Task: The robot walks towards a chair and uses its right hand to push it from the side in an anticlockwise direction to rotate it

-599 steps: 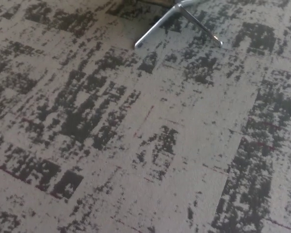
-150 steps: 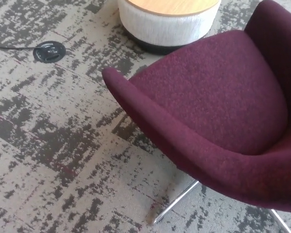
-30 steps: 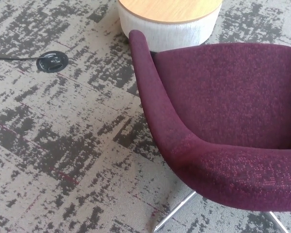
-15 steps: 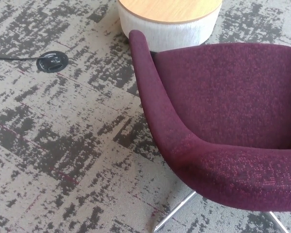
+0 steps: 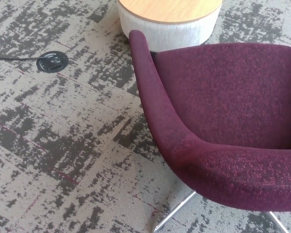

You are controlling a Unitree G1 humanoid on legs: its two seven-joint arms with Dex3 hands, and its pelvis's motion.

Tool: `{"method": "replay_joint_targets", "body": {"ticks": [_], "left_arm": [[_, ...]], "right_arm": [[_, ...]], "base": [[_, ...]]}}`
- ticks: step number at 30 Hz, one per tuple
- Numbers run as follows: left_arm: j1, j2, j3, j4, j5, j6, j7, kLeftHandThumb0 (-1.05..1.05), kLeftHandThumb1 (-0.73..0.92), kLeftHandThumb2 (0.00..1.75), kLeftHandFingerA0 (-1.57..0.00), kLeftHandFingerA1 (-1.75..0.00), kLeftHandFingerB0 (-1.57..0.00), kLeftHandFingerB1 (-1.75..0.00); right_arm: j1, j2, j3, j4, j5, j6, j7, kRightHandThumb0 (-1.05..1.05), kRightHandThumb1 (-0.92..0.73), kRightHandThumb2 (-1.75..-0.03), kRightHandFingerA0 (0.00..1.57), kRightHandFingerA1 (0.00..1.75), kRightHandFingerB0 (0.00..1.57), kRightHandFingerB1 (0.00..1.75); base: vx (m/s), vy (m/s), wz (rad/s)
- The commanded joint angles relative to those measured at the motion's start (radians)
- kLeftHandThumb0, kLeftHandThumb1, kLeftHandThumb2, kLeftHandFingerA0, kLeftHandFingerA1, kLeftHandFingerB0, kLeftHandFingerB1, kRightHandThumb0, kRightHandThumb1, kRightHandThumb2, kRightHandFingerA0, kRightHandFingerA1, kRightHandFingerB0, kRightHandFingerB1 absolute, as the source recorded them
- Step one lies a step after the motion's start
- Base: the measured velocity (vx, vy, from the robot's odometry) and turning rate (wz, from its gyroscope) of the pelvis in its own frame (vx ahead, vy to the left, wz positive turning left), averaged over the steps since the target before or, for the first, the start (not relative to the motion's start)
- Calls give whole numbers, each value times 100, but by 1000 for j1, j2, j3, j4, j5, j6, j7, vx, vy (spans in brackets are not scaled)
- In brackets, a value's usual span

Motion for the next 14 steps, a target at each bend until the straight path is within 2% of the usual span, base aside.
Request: {"method": "replay_joint_targets", "body": {"ticks": [1, 2, 3, 6, 7, 9, 10, 11, 12, 13, 14], "left_arm": [[-79, 35, 43, -45, -86, -160, -28, -74, 69, 61, -39, -54, -28, -32], [-84, 34, 42, -45, -81, -152, -19, -74, 69, 61, -39, -54, -28, -32], [-81, 34, 33, -47, -69, -160, -15, -72, 71, 62, -40, -56, -27, -33], [-74, 39, 13, -49, -47, -171, -9, -73, 73, 63, -39, -55, -25, -33], [-75, 34, 27, -50, -63, -170, -9, -73, 70, 62, -41, -54, -29, -33], [-73, 36, 34, -47, -71, -176, -27, -74, 71, 62, -40, -54, -27, -32], [-71, 38, 27, -48, -62, -179, -28, -75, 56, 95, -34, -61, -17, -45], [-68, 44, 10, -47, -43, -184, -22, -75, 75, 63, -38, -53, -25, -32], [-67, 46, 3, -47, -35, -187, -19, -75, 75, 63, -38, -53, -25, -32], [-72, 40, 17, -49, -53, -178, -21, -72, 73, 62, -38, -54, -26, -33], [-71, 40, 18, -49, -54, -179, -23, -73, 57, 95, -34, -60, -18, -45]], "right_arm": [[6, -14, 6, 10, 11, -37, -31, -76, -73, -104, 6, 21, 5, 16], [5, -14, 6, 12, 11, -42, -34, -76, -73, -104, 6, 21, 5, 16], [12, -10, 2, -5, 25, -29, -19, -72, -71, -107, 1, 32, 0, 21], [16, -7, 3, -16, 24, -20, -23, -72, -71, -107, 1, 31, 0, 21], [17, -7, 7, -18, 16, -14, -35, -71, -72, -105, 1, 39, 0, 21], [11, -8, 6, -2, 20, -28, -28, -69, -72, -104, 1, 32, 0, 21], [5, -11, 6, 7, 21, -26, -27, -69, -72, -105, 1, 30, 0, 21], [2, -14, 6, 14, 21, -23, -27, -69, -72, -106, 1, 28, 0, 22], [0, -15, 6, 18, 21, -22, -27, -69, -72, -106, 1, 28, 0, 22], [8, -17, 13, 6, 11, -27, -32, -78, -77, -106, 0, 15, 0, 13], [7, -16, 11, 10, 14, -32, -31, -70, -71, -106, 1, 30, 0, 22]], "base": [[0, 0, 0], [0, 0, 0], [0, 0, 0], [0, 0, 0], [0, 0, 0], [0, 0, 0], [0, 0, 0], [0, 0, 0], [0, 0, 0], [0, 0, 0], [0, 0, 0]]}}
